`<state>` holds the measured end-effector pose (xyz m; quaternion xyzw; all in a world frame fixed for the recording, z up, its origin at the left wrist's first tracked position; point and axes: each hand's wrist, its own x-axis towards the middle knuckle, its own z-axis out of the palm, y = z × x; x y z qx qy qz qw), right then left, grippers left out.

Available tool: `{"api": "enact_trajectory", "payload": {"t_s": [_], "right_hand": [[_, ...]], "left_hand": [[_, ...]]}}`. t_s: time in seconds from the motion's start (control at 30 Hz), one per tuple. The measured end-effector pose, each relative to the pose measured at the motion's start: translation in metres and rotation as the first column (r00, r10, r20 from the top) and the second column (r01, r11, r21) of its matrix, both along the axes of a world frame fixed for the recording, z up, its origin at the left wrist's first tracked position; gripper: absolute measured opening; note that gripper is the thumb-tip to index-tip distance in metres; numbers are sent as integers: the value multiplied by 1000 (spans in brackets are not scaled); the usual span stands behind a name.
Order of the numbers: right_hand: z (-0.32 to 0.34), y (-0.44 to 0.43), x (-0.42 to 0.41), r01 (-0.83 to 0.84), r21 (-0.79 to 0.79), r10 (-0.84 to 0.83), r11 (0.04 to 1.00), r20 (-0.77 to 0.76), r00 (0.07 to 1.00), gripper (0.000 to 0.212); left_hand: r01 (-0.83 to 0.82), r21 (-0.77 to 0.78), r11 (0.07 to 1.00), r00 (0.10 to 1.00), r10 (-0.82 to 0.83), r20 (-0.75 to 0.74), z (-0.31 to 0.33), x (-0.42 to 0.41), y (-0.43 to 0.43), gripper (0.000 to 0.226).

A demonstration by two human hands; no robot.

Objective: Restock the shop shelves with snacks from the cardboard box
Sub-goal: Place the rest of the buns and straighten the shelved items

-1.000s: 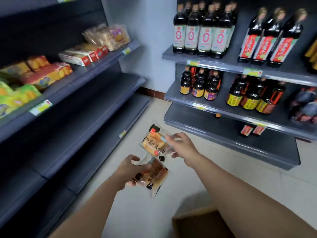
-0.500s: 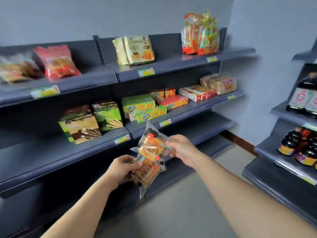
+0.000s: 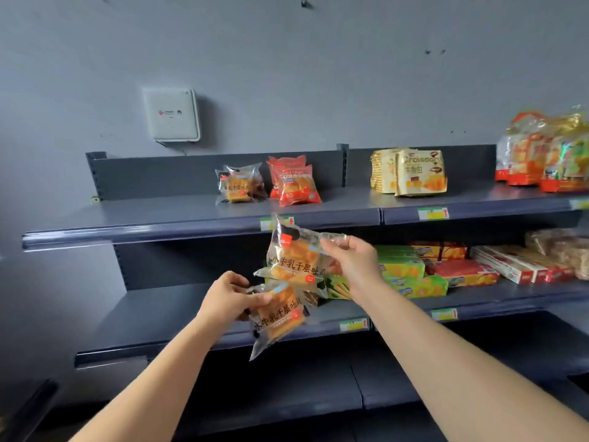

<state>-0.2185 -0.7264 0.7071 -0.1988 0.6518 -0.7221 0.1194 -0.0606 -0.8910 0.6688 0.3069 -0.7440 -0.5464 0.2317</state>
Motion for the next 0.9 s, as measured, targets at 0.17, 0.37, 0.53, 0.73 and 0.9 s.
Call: {"api": "enact_trajectory", "payload": {"t_s": [0.17, 0.37, 0.53, 0.73, 0.9], "right_hand": [[39, -54, -8, -2, -46, -1, 999, -79, 997, 19], [78, -106, -38, -11, -94, -1, 996, -131, 991, 23], [104, -145, -59, 46, -141, -69, 989, -163, 984, 22], [113, -198, -85, 77, -93, -94, 993, -194, 977, 23], [108, -247, -98, 89, -34, -95, 995, -213, 972, 18]], "left_hand": [[-74, -71, 995, 994, 68, -84, 37, 7, -39, 42], [-170, -77, 982, 973, 155, -171, 74, -7, -82, 35], [-197, -72, 978, 959, 177, -220, 95, -19, -112, 30], [-145, -94, 985, 967, 121, -226, 122, -33, -156, 29], [-87, -127, 988, 970, 55, -236, 137, -56, -197, 34]]}}
